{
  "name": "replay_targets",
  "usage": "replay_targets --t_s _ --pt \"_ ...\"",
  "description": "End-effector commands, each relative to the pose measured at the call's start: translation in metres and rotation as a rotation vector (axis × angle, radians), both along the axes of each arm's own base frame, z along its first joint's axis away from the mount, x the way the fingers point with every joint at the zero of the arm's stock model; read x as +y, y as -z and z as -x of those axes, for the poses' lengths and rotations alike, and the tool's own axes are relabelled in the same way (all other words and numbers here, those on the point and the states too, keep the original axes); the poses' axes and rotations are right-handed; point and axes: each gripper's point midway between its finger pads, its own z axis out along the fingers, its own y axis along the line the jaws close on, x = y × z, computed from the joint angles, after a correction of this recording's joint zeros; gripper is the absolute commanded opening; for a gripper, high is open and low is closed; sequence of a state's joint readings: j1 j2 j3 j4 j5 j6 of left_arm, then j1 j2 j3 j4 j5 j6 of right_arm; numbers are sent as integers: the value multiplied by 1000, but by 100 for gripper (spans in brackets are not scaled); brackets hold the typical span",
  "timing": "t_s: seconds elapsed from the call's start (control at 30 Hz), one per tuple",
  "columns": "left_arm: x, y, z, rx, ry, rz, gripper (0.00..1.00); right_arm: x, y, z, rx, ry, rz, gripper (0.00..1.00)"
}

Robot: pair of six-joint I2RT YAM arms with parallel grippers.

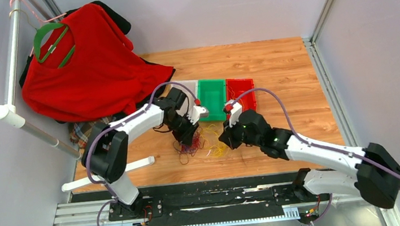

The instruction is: Untangle the cables

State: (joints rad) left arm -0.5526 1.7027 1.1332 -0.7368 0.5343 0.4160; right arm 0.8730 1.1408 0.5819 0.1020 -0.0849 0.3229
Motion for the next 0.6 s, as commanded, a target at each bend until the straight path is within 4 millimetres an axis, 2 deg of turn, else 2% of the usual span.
replay_targets --t_s 0.0,0.2,0.4,0.57 --pt "23 7 4 -90 18 -79 15 -23 -21 -8 -50 73 -15 1" --pt "63 6 15 -213 45 -195 4 -44 -44 -19 -121 139 -40 1" --pt "74 -15 22 -261 56 -201 3 -56 -50 -31 -152 203 -7 1" --pt "86 -22 23 -301 65 -243 4 -73 -77 -41 -217 271 -11 1"
